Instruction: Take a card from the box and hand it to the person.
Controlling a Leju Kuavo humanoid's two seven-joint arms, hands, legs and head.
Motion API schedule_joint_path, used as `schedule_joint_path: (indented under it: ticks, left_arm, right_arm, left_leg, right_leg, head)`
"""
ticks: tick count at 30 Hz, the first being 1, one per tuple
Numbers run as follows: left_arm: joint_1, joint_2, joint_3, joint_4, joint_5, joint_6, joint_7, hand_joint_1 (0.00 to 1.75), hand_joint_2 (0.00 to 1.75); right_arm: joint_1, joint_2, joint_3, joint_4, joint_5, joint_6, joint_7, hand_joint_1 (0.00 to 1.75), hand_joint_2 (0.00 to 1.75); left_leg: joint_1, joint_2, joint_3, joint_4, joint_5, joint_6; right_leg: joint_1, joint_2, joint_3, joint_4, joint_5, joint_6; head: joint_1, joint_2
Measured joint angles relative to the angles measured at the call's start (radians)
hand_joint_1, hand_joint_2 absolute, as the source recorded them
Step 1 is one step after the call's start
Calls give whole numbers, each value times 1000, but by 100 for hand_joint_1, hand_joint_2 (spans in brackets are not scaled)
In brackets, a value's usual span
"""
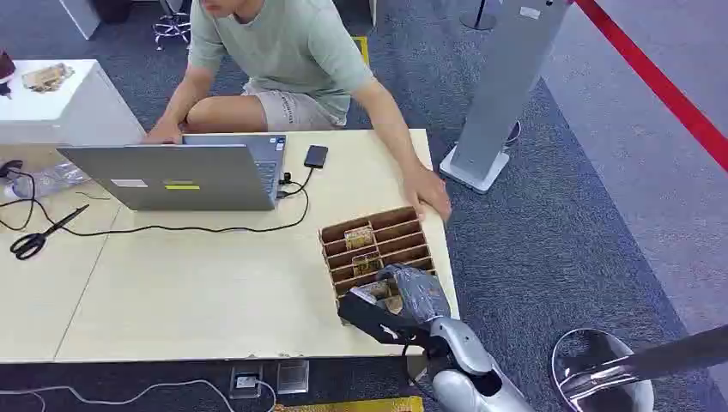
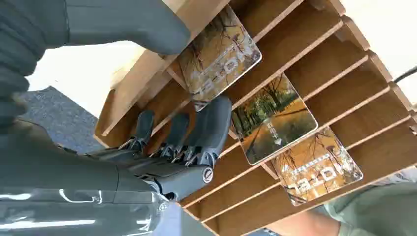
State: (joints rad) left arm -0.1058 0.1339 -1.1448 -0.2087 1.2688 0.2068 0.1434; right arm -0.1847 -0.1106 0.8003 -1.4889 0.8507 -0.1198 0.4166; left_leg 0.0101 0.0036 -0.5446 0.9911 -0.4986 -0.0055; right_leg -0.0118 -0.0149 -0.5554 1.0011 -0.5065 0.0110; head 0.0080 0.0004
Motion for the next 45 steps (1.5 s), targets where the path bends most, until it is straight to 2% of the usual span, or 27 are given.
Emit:
schedule_joint_path:
  ticks: [11, 14, 15, 16, 17, 24, 26, 37, 45]
  left_arm:
    - [0, 0, 0, 0, 0, 2, 0, 0, 0]
    - [0, 0, 0, 0, -3, 2, 0, 0, 0]
    - [0, 0, 0, 0, -3, 2, 0, 0, 0]
    - [0, 0, 0, 0, -3, 1, 0, 0, 0]
    - [0, 0, 0, 0, -3, 1, 0, 0, 0]
    - [0, 0, 0, 0, -3, 1, 0, 0, 0]
    - [0, 0, 0, 0, -3, 2, 0, 0, 0]
    - [0, 0, 0, 0, -6, 3, -14, 0, 0]
    - [0, 0, 0, 0, 0, 6, -12, 0, 0]
  right_arm:
    - [-1, 0, 1, 0, -2, 0, 1, 82, 175]
    - [-2, 0, 1, 1, -8, 1, 4, 96, 175]
    - [-3, 0, 1, 0, -9, 1, 5, 94, 175]
    - [-3, 0, 1, 0, -9, 1, 5, 113, 175]
    - [-3, 0, 1, 0, -10, 2, 6, 124, 175]
    - [-4, 0, 1, 0, -13, 3, 11, 138, 175]
    - [-4, 0, 1, 0, -13, 3, 11, 154, 175]
    - [-3, -1, 2, 0, -23, 3, 11, 154, 175]
    - [-3, -1, 1, -2, -25, -23, -1, 154, 175]
  left_leg:
    - [0, 0, 0, 0, 0, 0]
    - [0, 0, 0, 0, 0, 0]
    - [0, 0, 0, 0, 0, 0]
    - [0, 0, 0, 0, 0, 0]
    - [0, 0, 0, 0, 0, 0]
    - [0, 0, 0, 0, 0, 0]
    - [0, 0, 0, 0, 0, 0]
    - [0, 0, 0, 0, 0, 0]
    - [0, 0, 0, 0, 0, 0]
  right_leg:
    - [0, 0, 0, 0, 0, 0]
    - [0, 0, 0, 0, 0, 0]
    - [0, 0, 0, 0, 0, 0]
    - [0, 0, 0, 0, 0, 0]
    - [0, 0, 0, 0, 0, 0]
    - [0, 0, 0, 0, 0, 0]
    - [0, 0, 0, 0, 0, 0]
    - [0, 0, 0, 0, 0, 0]
    - [0, 0, 0, 0, 0, 0]
  head:
    - [0, 0]
    - [0, 0]
    - [0, 0]
    - [0, 0]
    - [0, 0]
    - [0, 0]
    - [0, 0]
    - [0, 0]
    - [0, 0]
